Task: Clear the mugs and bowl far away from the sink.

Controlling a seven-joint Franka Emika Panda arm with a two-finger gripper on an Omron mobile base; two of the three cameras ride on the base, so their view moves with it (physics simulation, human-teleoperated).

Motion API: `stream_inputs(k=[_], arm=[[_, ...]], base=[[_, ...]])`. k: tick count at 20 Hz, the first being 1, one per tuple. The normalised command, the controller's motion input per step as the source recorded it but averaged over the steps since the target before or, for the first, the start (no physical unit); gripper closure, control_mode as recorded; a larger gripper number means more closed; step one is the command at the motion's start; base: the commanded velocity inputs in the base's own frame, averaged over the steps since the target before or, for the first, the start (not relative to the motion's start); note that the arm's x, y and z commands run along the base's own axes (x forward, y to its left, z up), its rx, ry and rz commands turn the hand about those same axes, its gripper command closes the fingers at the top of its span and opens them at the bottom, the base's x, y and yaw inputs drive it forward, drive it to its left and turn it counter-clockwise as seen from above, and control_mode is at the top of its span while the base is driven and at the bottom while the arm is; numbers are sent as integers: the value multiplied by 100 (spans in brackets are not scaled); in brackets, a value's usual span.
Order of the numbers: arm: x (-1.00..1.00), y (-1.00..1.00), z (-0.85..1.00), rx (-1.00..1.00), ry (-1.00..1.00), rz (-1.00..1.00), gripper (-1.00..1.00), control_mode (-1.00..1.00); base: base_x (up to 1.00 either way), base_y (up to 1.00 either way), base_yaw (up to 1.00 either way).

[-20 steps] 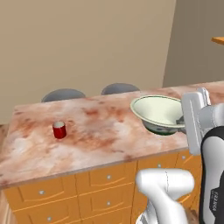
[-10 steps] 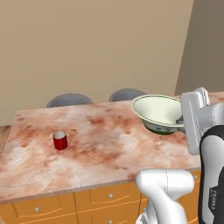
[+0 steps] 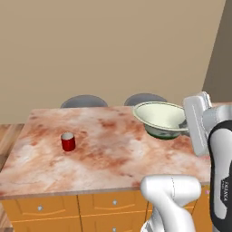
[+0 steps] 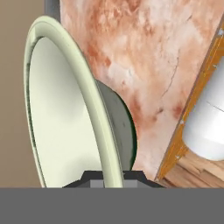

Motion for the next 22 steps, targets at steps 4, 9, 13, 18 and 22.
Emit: stream_inputs(k=[4,9,13,18,22], arm=[[89,-14,-53,0,10,16,100,-100],[85,-17,-51,0,3,15,100,-100],[83,-23,-59,0,0,20,100,-100],[82,-19,-61,0,0,21,100,-100],[81,-21,-57,0,0,19,100,-100]], base=[[0,0,0],[0,0,0],[0,0,0],[0,0,0],[0,0,0]])
